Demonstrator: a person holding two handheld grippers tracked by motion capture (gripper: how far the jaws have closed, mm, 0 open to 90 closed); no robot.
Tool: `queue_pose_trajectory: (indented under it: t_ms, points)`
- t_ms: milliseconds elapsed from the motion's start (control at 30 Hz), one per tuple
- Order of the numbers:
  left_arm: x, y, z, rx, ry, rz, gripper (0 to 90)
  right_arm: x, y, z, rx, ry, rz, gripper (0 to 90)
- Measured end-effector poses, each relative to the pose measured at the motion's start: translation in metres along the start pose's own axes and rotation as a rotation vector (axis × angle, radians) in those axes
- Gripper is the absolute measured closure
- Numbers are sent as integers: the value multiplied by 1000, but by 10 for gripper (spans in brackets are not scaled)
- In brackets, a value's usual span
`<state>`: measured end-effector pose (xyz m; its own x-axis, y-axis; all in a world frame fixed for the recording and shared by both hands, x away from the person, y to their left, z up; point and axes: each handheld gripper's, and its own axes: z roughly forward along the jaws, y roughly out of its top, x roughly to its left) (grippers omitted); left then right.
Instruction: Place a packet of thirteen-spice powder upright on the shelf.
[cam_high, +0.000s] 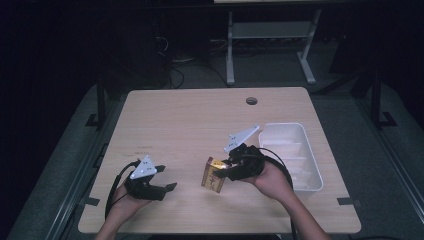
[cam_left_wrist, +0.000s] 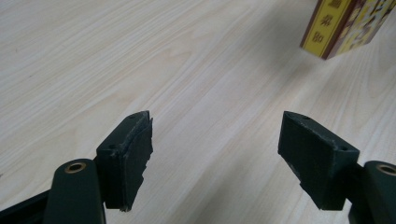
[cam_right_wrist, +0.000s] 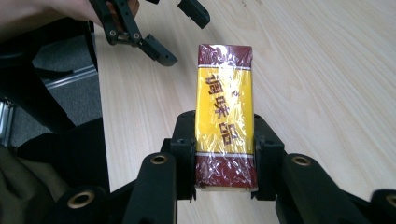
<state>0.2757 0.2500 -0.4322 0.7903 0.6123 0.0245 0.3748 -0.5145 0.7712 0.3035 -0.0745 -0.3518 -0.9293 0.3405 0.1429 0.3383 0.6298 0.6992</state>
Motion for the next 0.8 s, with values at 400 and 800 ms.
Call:
queue_pose_trajectory:
  t_ms: [400,800]
  points:
    - [9,-5,-5,-4,19,-21,244,-4,5,-23,21,0,-34,677]
    - [16,-8,-9,-22,40,-39,239,-9,4,-49,17,-21,-41,678]
